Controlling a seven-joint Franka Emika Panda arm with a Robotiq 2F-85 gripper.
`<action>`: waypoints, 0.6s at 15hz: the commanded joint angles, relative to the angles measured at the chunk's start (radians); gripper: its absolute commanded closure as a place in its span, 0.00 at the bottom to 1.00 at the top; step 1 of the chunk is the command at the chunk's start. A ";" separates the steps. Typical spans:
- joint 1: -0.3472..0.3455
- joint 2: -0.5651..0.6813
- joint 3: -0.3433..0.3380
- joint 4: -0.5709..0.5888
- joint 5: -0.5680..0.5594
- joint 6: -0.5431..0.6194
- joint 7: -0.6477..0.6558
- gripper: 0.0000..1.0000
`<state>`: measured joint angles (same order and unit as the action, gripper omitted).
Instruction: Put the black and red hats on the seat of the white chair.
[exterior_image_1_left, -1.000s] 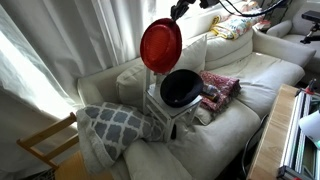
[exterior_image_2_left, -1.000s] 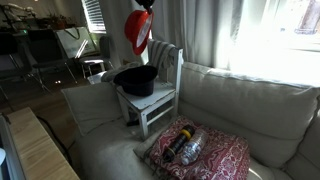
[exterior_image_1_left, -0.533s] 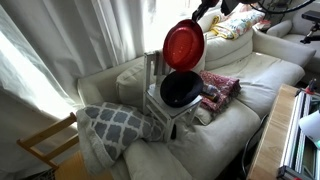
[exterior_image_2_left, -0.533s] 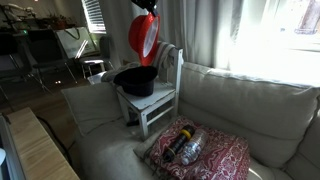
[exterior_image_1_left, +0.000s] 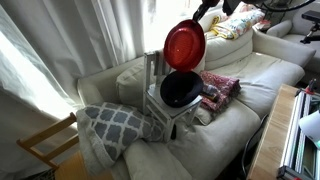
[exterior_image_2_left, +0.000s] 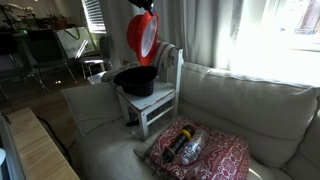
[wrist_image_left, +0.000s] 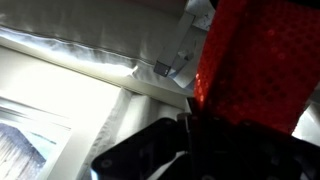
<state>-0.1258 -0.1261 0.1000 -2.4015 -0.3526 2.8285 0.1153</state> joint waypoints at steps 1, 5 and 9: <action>-0.011 -0.027 0.038 -0.018 -0.151 -0.073 0.023 0.99; -0.030 -0.043 0.077 -0.021 -0.402 -0.150 0.134 0.99; -0.014 -0.031 0.124 -0.017 -0.610 -0.202 0.310 0.99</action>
<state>-0.1352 -0.1447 0.1805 -2.4031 -0.8337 2.6679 0.3037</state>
